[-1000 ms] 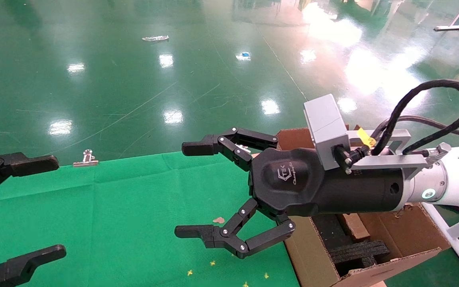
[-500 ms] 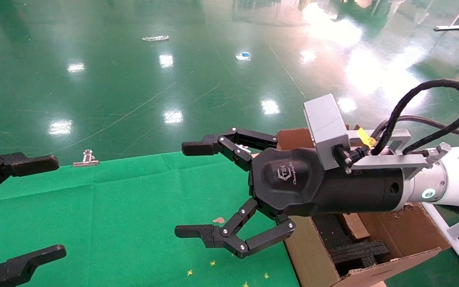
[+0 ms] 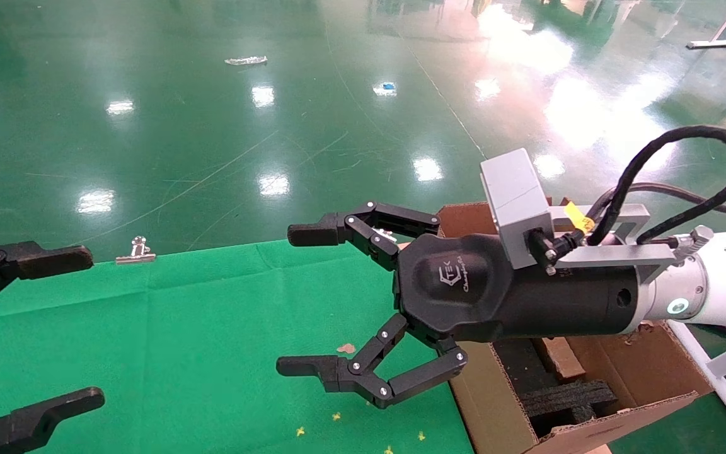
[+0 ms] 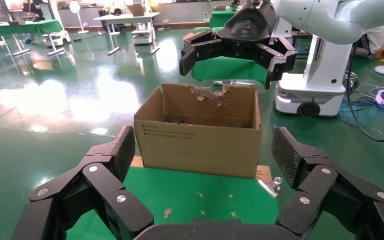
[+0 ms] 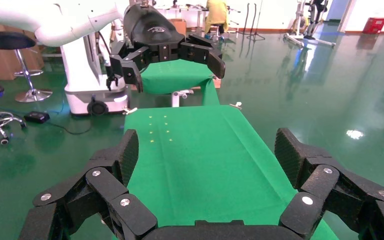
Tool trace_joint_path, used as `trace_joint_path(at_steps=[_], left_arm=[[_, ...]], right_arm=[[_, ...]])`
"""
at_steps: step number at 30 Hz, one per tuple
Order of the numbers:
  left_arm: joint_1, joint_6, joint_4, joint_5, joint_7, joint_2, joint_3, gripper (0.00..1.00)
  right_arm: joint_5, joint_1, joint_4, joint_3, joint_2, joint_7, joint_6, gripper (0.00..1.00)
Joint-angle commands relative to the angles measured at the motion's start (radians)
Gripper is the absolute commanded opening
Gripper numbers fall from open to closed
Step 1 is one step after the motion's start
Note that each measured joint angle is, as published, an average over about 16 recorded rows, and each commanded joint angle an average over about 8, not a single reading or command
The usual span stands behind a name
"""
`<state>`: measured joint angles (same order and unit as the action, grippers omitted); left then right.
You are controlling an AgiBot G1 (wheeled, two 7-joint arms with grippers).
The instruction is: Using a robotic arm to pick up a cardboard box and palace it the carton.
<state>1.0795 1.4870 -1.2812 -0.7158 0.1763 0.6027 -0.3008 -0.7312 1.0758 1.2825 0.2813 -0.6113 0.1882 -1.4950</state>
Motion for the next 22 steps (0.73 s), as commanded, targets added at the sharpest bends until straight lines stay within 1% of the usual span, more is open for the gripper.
trace_joint_path(at_steps=[1,22], left_arm=[[0.0,0.0,0.0,0.0,0.0,0.0,0.0,1.0],[0.0,0.0,0.0,0.0,0.0,0.0,0.0,1.0]], right_arm=[[0.0,0.0,0.0,0.0,0.0,0.0,0.0,1.0],[0.0,0.0,0.0,0.0,0.0,0.0,0.0,1.0]])
